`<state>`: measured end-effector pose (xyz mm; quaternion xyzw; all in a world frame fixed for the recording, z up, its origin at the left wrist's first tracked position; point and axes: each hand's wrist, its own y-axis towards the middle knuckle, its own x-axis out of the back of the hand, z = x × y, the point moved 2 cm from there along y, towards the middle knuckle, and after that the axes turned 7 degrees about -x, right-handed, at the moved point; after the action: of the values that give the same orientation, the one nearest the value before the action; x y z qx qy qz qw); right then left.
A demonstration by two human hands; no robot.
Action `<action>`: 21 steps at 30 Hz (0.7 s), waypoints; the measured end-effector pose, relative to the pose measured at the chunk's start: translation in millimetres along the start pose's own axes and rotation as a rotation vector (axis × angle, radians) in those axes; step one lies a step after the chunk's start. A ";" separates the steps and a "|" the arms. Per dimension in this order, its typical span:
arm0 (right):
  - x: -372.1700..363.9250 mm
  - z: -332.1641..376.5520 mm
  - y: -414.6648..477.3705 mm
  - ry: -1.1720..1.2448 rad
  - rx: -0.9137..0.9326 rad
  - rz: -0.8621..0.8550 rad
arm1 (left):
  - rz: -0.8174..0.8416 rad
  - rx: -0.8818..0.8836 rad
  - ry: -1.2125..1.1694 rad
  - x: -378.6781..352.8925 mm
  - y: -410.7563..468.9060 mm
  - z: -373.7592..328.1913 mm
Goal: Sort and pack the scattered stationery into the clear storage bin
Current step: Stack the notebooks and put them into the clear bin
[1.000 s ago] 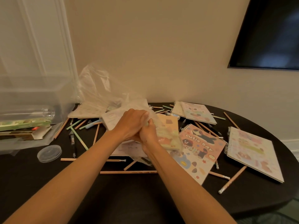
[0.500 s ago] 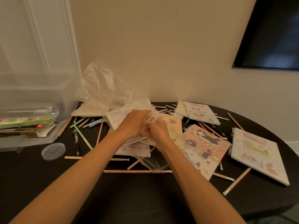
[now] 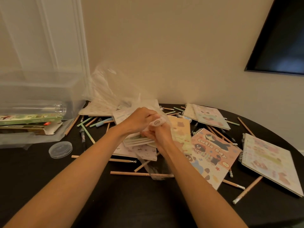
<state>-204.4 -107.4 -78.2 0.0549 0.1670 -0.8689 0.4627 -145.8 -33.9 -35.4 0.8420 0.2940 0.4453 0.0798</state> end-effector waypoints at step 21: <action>83.3 20.5 -32.5 -0.778 0.189 -0.157 | 0.195 0.206 0.618 -49.1 -26.7 11.0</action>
<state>-277.0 -163.0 -72.0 -0.2487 -0.0973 -0.8691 0.4164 -169.4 -38.5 -87.0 0.6951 0.2658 0.6529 -0.1413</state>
